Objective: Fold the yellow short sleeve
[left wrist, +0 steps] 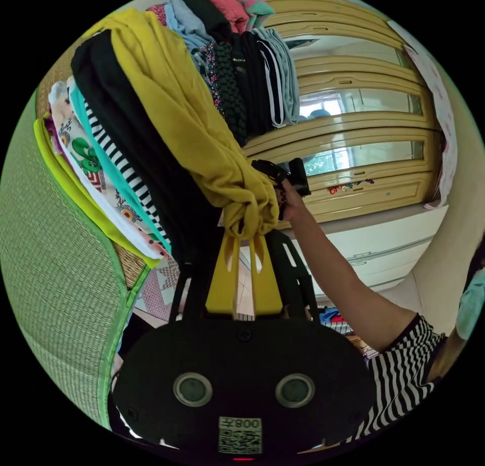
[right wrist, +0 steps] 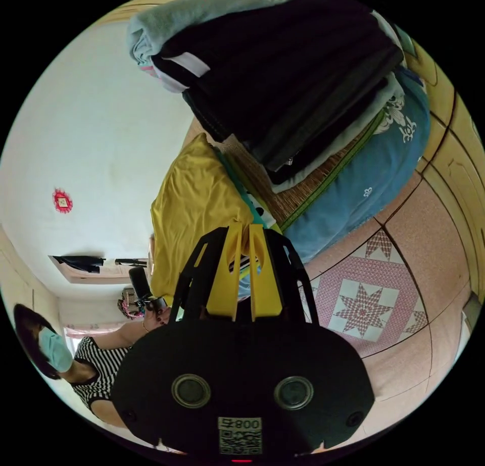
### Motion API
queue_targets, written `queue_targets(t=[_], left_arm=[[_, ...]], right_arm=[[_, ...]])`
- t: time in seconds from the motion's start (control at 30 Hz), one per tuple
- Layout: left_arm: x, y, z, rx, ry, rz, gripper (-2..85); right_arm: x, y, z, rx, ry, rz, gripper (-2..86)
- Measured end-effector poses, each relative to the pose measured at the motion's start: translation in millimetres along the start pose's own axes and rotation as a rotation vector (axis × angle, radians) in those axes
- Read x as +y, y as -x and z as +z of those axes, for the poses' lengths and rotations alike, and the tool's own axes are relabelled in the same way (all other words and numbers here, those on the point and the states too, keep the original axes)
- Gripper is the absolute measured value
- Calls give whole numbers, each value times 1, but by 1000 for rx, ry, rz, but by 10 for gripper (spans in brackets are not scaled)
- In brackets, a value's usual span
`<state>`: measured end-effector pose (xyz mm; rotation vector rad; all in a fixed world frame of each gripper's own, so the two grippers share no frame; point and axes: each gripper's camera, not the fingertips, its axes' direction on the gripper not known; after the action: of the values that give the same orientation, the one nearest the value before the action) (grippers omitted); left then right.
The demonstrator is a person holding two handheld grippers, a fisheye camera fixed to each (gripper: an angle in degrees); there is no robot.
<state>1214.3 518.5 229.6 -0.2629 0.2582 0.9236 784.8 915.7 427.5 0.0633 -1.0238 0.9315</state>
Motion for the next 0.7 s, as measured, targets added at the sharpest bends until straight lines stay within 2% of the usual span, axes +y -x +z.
queue_targets(t=[0.23,0.4,0.53,0.7], left_arm=[[8,-36,-6,92,64,-24,6],[4,-68,-30,111,23,41,2],[-15,-97,-49,45,-49,139,1],[-28,-106,-38,-221,53,201,1]], right_arm=[[10,-1,-15,-34,-42,26,19],[20,11,-34,-33,-85,40,13],[35,33,-53,-18,-155,41,4],[65,134,-47,-33,-200,-180,2]])
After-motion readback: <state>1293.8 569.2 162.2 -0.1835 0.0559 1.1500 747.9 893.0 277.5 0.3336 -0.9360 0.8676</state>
